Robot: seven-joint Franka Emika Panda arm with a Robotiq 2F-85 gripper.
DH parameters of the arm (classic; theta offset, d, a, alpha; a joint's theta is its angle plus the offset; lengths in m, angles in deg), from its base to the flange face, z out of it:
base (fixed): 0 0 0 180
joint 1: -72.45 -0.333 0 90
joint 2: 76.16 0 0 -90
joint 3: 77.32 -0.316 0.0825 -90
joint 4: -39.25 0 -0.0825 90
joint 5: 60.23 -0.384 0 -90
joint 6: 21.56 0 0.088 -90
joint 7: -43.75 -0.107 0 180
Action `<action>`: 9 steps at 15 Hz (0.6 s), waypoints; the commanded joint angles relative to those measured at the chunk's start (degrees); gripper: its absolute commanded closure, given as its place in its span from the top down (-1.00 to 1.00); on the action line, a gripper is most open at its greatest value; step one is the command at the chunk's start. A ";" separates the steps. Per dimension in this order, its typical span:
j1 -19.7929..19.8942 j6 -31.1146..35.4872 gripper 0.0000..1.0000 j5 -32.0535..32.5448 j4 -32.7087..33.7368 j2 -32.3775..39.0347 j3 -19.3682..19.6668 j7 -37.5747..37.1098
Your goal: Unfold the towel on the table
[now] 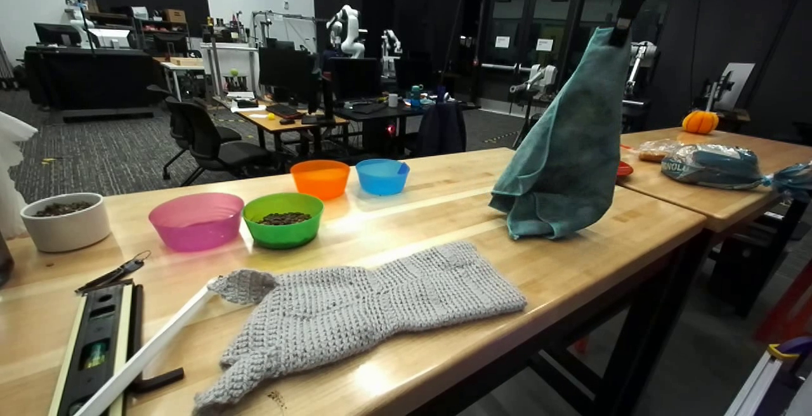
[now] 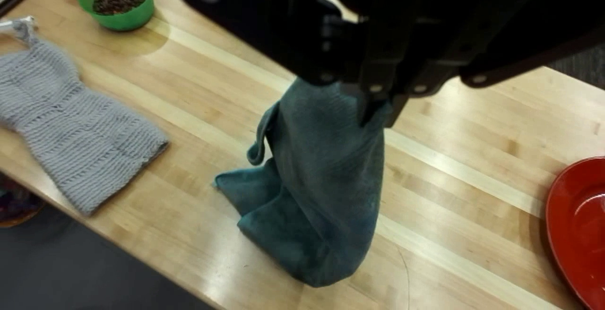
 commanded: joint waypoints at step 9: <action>-2.13 -17.02 -0.99 -0.94 17.02 1.09 -2.29 0.94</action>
